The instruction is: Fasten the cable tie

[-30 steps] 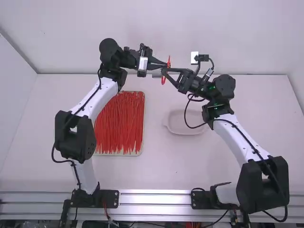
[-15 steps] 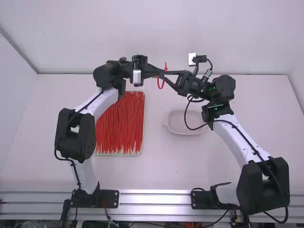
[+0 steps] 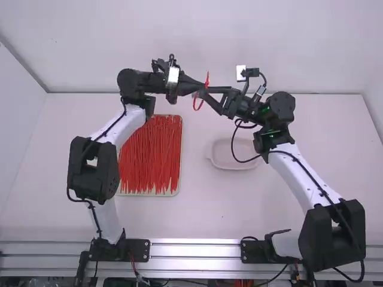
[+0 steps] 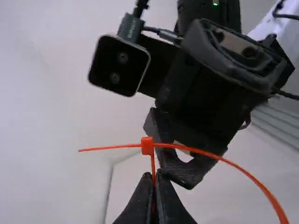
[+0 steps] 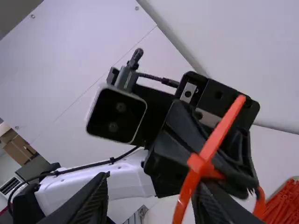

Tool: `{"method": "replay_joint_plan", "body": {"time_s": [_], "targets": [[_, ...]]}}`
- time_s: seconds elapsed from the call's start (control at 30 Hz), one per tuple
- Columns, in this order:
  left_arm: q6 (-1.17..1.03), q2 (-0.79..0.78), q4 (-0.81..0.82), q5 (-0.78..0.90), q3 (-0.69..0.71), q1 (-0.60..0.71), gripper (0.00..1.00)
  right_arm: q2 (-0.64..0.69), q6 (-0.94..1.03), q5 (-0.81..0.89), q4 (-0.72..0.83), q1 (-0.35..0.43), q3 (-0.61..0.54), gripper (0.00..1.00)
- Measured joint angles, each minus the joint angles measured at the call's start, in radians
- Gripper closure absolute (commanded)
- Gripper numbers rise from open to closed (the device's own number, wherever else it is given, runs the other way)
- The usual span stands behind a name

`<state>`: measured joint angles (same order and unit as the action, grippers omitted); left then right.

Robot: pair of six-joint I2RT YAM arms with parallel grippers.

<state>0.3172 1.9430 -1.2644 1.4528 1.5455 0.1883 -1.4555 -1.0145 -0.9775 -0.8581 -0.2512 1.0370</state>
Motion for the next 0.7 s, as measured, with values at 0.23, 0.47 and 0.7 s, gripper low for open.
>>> {"method": "replay_joint_plan", "body": {"time_s": [0.23,0.47,0.7], "targets": [[0.021,0.000,0.134,-0.030,0.035,-0.011,0.99,-0.003,0.001,-0.042,0.007,0.007,0.000,0.48],[0.036,0.000,0.201,-0.044,0.035,-0.019,0.98,-0.004,0.003,-0.083,0.007,0.014,0.000,0.45],[0.084,0.000,0.210,-0.005,0.035,-0.027,0.98,-0.004,0.004,-0.090,0.008,0.091,0.000,0.39]]}}
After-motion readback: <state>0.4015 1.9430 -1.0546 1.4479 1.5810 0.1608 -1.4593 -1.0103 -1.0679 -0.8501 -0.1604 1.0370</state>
